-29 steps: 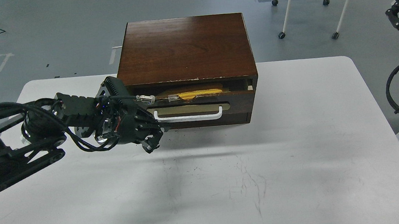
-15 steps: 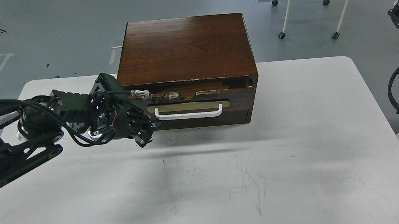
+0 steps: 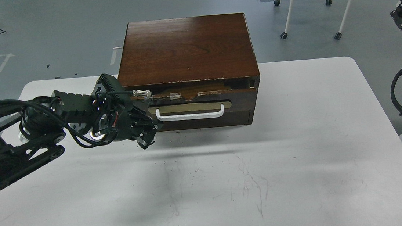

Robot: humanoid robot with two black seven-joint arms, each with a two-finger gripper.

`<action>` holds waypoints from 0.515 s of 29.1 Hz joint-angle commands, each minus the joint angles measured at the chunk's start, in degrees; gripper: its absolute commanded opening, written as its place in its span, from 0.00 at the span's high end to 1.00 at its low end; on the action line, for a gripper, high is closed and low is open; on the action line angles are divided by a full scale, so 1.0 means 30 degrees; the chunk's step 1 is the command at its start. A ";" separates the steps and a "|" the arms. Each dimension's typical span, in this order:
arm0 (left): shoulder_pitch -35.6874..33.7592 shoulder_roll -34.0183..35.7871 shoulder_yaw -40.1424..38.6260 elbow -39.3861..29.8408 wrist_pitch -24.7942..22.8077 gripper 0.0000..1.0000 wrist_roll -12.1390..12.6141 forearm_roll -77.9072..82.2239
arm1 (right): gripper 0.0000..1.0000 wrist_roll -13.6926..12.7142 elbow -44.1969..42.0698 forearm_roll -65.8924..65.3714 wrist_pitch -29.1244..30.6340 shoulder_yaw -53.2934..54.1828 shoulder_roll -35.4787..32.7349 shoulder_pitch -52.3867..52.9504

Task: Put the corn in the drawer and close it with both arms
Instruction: 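Keep pushing the drawer with the left gripper until flush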

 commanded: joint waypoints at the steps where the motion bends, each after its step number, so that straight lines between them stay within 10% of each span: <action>1: -0.0011 0.0073 -0.0046 -0.0318 0.0000 1.00 0.0005 0.0006 | 0.00 0.0000 -0.0055 0.0013 -0.0002 0.0011 -0.0004 0.0000; 15: -0.0479 0.0718 -0.0777 -0.2107 0.0000 1.00 -0.0727 -0.0053 | 0.00 0.0000 -0.0085 -0.0016 -0.0002 0.0011 -0.0004 0.0000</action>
